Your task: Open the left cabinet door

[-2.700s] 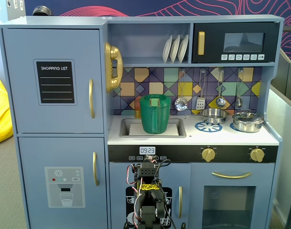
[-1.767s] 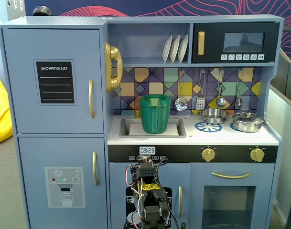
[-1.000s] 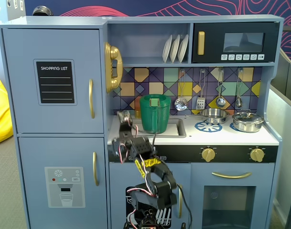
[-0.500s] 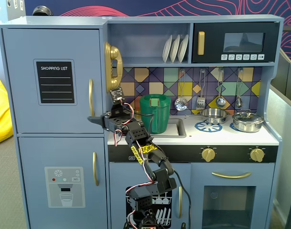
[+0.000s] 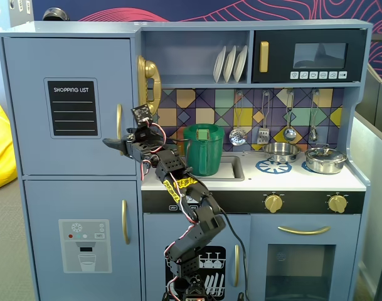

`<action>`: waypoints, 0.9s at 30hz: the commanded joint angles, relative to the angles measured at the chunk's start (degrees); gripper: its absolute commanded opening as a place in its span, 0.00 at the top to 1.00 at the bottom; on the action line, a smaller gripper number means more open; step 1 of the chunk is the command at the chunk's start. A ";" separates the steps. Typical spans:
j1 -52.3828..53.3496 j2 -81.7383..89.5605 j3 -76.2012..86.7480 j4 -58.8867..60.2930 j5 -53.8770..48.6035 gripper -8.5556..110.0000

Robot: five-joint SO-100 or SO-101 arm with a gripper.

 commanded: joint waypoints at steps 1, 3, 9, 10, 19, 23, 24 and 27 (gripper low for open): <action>-0.53 -2.81 -5.63 -3.16 -1.67 0.66; -1.23 -4.04 -5.89 -4.13 -2.81 0.67; -5.01 -5.63 -8.00 -0.44 -8.35 0.68; -5.98 -5.71 -8.26 -0.09 -8.70 0.68; -13.89 -3.16 -8.79 3.43 -10.55 0.69; -17.40 -0.70 -8.70 5.27 -12.74 0.70; -18.11 0.00 -8.53 5.89 -13.18 0.70; -20.48 2.46 -8.26 7.21 -14.85 0.72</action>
